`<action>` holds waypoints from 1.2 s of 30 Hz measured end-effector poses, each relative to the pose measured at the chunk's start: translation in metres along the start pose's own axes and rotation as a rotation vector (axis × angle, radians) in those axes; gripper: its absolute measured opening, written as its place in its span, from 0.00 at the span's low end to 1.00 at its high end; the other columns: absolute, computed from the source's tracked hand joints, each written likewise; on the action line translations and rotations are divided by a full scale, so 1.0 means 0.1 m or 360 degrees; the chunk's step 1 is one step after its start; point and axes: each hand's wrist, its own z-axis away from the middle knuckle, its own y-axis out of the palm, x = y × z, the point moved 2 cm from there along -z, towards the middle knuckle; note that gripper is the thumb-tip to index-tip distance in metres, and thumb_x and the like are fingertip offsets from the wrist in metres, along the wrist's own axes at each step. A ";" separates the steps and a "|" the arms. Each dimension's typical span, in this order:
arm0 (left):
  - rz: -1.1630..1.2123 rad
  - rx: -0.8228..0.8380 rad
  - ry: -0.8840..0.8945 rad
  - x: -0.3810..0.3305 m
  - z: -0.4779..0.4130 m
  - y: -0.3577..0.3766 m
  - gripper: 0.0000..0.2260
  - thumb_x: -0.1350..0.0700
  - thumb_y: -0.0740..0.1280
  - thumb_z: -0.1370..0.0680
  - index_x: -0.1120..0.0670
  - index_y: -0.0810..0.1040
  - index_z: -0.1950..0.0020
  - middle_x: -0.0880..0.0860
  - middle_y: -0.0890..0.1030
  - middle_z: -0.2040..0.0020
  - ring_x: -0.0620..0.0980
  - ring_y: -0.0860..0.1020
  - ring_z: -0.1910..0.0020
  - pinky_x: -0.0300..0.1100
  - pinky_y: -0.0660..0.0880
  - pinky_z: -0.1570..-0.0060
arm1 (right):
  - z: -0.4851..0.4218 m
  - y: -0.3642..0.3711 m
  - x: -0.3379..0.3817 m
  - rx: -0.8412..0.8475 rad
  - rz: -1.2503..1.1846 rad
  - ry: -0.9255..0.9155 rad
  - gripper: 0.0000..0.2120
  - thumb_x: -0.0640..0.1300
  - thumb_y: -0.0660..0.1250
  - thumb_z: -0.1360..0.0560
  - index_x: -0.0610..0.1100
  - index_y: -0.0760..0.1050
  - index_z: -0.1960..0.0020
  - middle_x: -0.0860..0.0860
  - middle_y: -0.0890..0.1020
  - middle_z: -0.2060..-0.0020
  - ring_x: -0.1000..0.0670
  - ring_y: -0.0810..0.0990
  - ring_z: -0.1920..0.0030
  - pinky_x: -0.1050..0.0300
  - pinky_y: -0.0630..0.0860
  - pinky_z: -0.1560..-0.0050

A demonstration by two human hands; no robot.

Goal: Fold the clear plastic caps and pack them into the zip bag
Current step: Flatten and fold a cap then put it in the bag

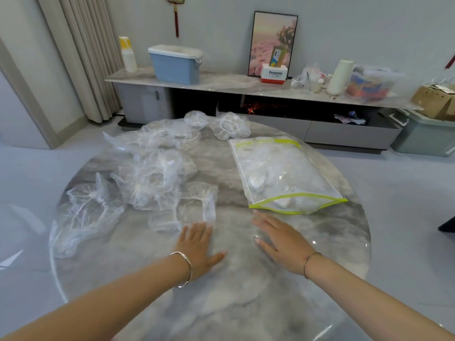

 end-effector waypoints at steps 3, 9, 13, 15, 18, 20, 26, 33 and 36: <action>0.0218 -0.0015 0.0351 -0.23 0.28 0.01 0.41 0.28 0.44 0.27 0.54 0.46 0.23 0.51 0.51 0.22 0.49 0.48 0.24 0.41 0.44 0.27 | 0.13 0.10 0.26 0.0062 0.0021 -0.0124 0.25 0.49 0.58 0.20 0.50 0.57 0.25 0.56 0.53 0.24 0.54 0.54 0.25 0.63 0.49 0.29; 0.0042 -0.0331 0.0489 0.00 0.50 0.01 0.52 0.23 0.35 0.40 0.53 0.44 0.23 0.51 0.46 0.22 0.51 0.41 0.24 0.45 0.32 0.29 | 0.36 0.32 0.45 0.0170 0.0291 -0.0268 0.38 0.38 0.61 0.27 0.51 0.48 0.23 0.55 0.47 0.23 0.55 0.42 0.24 0.61 0.32 0.28; -0.0080 -0.0046 0.0545 0.26 0.57 0.16 0.54 0.20 0.43 0.41 0.49 0.43 0.23 0.48 0.45 0.22 0.49 0.44 0.24 0.41 0.35 0.30 | 0.36 0.50 0.50 -0.0040 0.0759 -0.0572 0.34 0.37 0.72 0.42 0.51 0.71 0.36 0.50 0.75 0.34 0.46 0.71 0.32 0.49 0.52 0.29; -0.0062 -0.0095 0.0623 0.30 0.61 0.18 0.49 0.21 0.48 0.37 0.48 0.48 0.23 0.47 0.49 0.23 0.48 0.49 0.24 0.39 0.38 0.31 | 0.35 0.53 0.49 -0.0214 0.0825 -0.0664 0.20 0.37 0.74 0.40 0.49 0.77 0.51 0.49 0.78 0.39 0.45 0.73 0.34 0.46 0.52 0.28; 0.0033 -0.0205 0.0783 0.33 0.68 0.16 0.38 0.36 0.55 0.33 0.48 0.57 0.25 0.48 0.61 0.26 0.50 0.60 0.29 0.38 0.48 0.31 | 0.36 0.51 0.49 -0.0378 0.0862 -0.0703 0.10 0.38 0.74 0.35 0.47 0.76 0.59 0.48 0.79 0.41 0.45 0.71 0.32 0.45 0.58 0.30; 0.0069 -0.0225 0.0852 0.35 0.69 0.15 0.37 0.42 0.58 0.34 0.48 0.59 0.25 0.48 0.67 0.31 0.49 0.63 0.33 0.37 0.51 0.32 | 0.37 0.51 0.48 -0.0365 0.0816 -0.0724 0.09 0.37 0.73 0.34 0.48 0.76 0.58 0.51 0.81 0.46 0.47 0.73 0.33 0.46 0.59 0.30; -0.0053 -0.0351 0.0695 0.55 0.61 0.13 0.40 0.38 0.53 0.36 0.50 0.58 0.24 0.50 0.58 0.25 0.53 0.50 0.24 0.44 0.35 0.30 | 0.38 0.51 0.35 -0.0267 0.0561 -0.0629 0.11 0.40 0.59 0.31 0.48 0.74 0.50 0.55 0.80 0.57 0.52 0.78 0.43 0.54 0.50 0.26; -0.0093 -0.0739 0.0786 0.53 0.53 0.02 0.20 0.50 0.77 0.45 0.46 0.83 0.55 0.42 0.82 0.58 0.45 0.82 0.55 0.35 0.72 0.47 | 0.36 0.51 0.31 -0.0313 0.0182 -0.0518 0.11 0.49 0.59 0.29 0.50 0.80 0.55 0.55 0.77 0.56 0.56 0.73 0.51 0.54 0.59 0.31; 0.0346 -0.0696 0.0599 0.52 0.57 -0.09 0.13 0.47 0.63 0.30 0.51 0.83 0.54 0.45 0.82 0.56 0.45 0.79 0.53 0.33 0.71 0.51 | 0.35 0.48 0.29 -0.0406 -0.0375 -0.0132 0.11 0.46 0.59 0.26 0.45 0.80 0.56 0.59 0.79 0.54 0.61 0.73 0.48 0.63 0.58 0.31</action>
